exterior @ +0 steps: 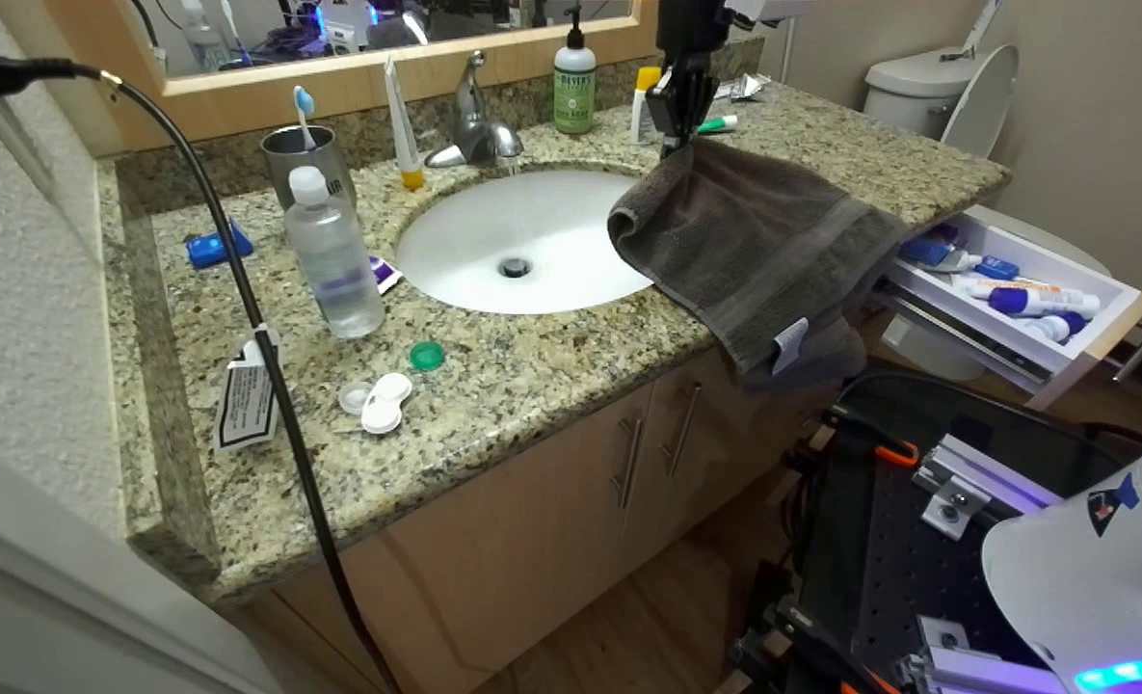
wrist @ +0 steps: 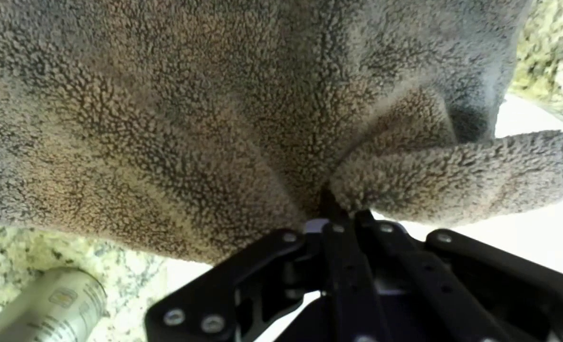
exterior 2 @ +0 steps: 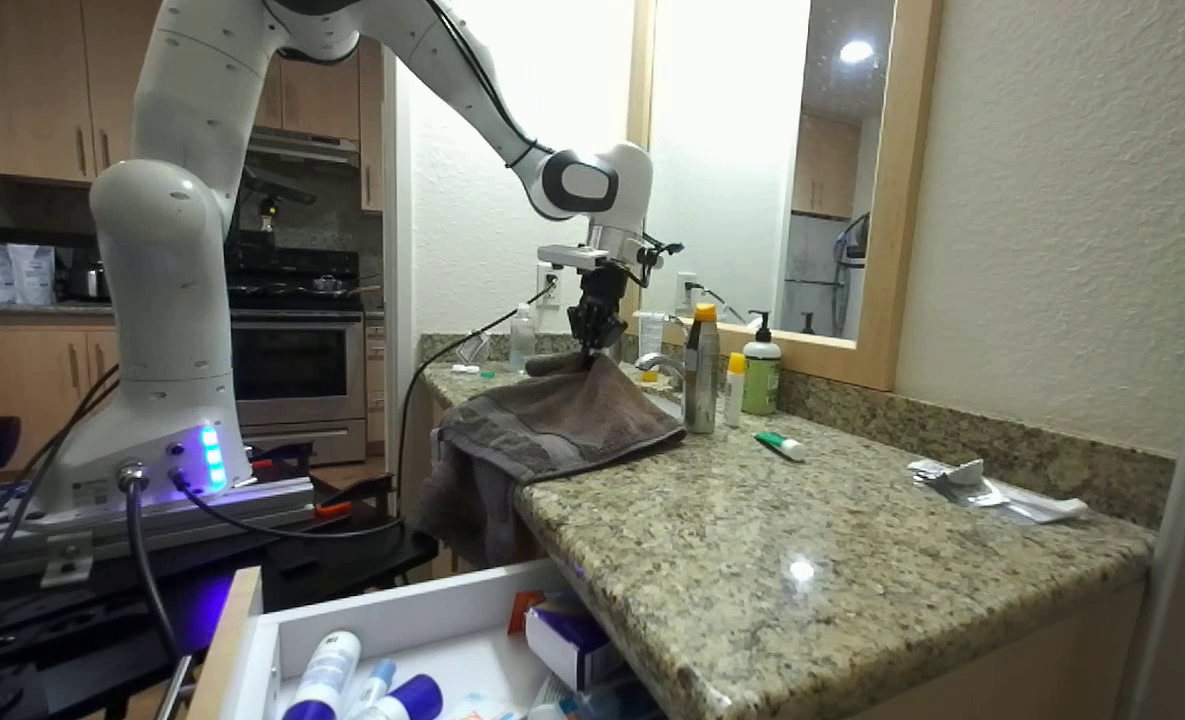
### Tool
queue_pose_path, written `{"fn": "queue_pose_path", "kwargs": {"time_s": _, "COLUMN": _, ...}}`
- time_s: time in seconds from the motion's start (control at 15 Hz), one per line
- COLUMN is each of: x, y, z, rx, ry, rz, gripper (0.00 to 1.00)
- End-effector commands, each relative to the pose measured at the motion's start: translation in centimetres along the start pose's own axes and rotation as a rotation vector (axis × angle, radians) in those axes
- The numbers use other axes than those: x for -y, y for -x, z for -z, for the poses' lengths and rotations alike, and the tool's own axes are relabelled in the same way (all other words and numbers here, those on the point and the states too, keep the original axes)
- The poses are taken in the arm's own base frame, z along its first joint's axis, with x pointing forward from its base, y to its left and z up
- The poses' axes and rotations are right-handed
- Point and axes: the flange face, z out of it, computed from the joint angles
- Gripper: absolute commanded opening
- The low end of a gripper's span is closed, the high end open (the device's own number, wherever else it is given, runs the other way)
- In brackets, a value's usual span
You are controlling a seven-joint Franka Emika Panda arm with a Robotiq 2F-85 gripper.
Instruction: Move the two bottles with yellow tops forward then use the towel to wipe the counter
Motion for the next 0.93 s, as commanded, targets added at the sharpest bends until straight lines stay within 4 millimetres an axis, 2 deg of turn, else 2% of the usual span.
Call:
{"fn": "queue_pose_path", "kwargs": {"time_s": 0.0, "x": -0.3, "y": 3.0, "z": -0.1, "rx": -0.164, "ry": 0.067, "rz": 0.065, "gripper": 0.01}}
{"fn": "queue_pose_path", "kwargs": {"time_s": 0.13, "x": -0.7, "y": 4.5, "z": -0.2, "rx": -0.2, "ry": 0.053, "rz": 0.069, "gripper": 0.01}}
{"fn": "queue_pose_path", "kwargs": {"time_s": 0.27, "x": -0.2, "y": 5.9, "z": -0.2, "rx": -0.203, "ry": 0.033, "rz": 0.123, "gripper": 0.01}}
{"fn": "queue_pose_path", "kwargs": {"time_s": 0.6, "x": 4.2, "y": 8.2, "z": -0.9, "rx": -0.153, "ry": 0.014, "rz": 0.309, "gripper": 0.01}}
{"fn": "queue_pose_path", "kwargs": {"time_s": 0.87, "x": 8.7, "y": 9.2, "z": -1.7, "rx": -0.126, "ry": 0.011, "rz": 0.42, "gripper": 0.01}}
